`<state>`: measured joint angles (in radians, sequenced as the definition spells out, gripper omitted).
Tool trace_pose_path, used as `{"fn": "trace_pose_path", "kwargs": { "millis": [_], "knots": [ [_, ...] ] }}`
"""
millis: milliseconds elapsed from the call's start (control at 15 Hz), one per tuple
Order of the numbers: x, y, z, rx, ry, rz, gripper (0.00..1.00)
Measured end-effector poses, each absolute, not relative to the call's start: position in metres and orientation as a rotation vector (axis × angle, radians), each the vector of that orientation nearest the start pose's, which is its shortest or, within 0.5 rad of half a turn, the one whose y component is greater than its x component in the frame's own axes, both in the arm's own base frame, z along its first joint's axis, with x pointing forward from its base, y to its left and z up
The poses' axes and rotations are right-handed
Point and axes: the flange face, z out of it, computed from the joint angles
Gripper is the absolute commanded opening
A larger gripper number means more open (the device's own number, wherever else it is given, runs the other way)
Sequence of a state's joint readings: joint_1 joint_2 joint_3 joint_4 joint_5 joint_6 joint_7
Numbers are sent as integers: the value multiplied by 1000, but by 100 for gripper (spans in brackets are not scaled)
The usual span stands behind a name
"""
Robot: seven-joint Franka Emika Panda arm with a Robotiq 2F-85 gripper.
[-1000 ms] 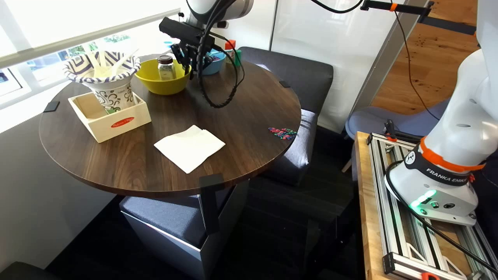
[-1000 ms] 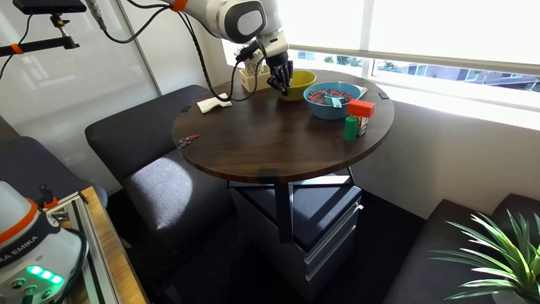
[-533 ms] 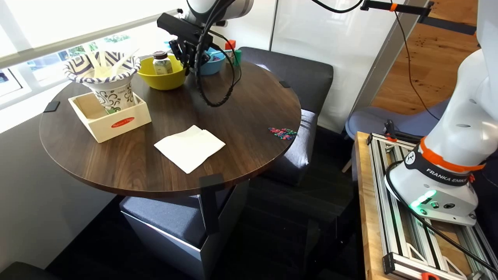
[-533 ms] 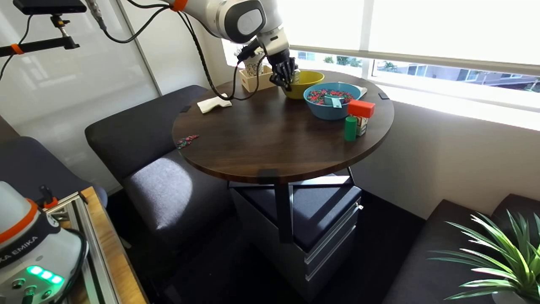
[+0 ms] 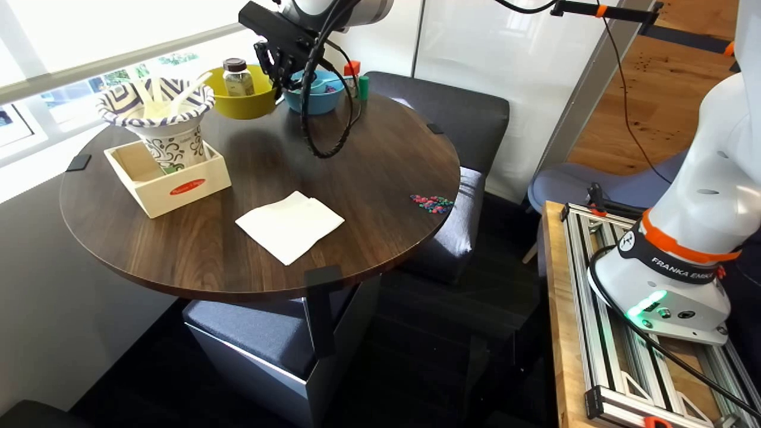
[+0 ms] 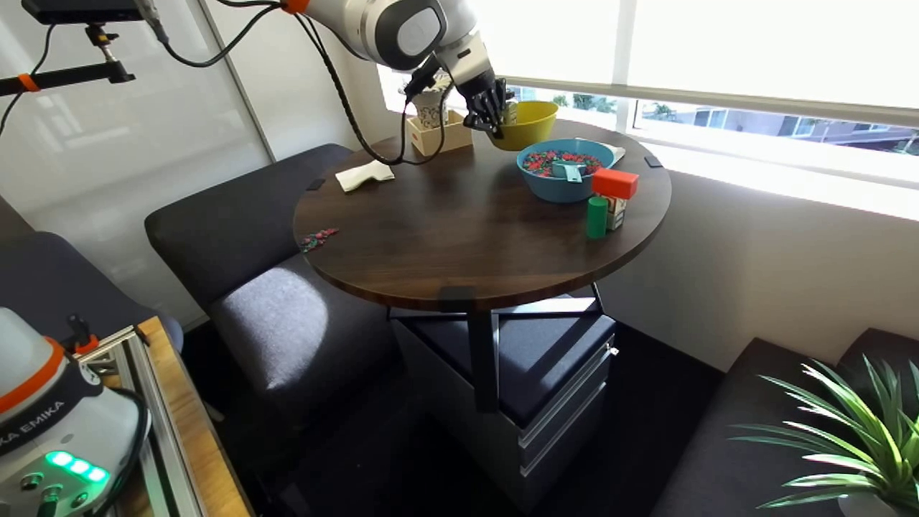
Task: Pick up the yellow bowl and put it a bit forward on the table
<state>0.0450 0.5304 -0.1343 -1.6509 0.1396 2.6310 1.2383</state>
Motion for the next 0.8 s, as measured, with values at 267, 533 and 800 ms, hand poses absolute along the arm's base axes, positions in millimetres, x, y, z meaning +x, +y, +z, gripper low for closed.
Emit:
{"fn": "trace_pose_path", "kwargs": {
  "millis": [267, 533, 800],
  "knots": [
    [693, -44, 373, -2182, 1720, -567, 1],
    [643, -24, 396, -2273, 1592, -550, 1],
    [577, -24, 394, -2286, 1595, -454, 1]
  ]
}}
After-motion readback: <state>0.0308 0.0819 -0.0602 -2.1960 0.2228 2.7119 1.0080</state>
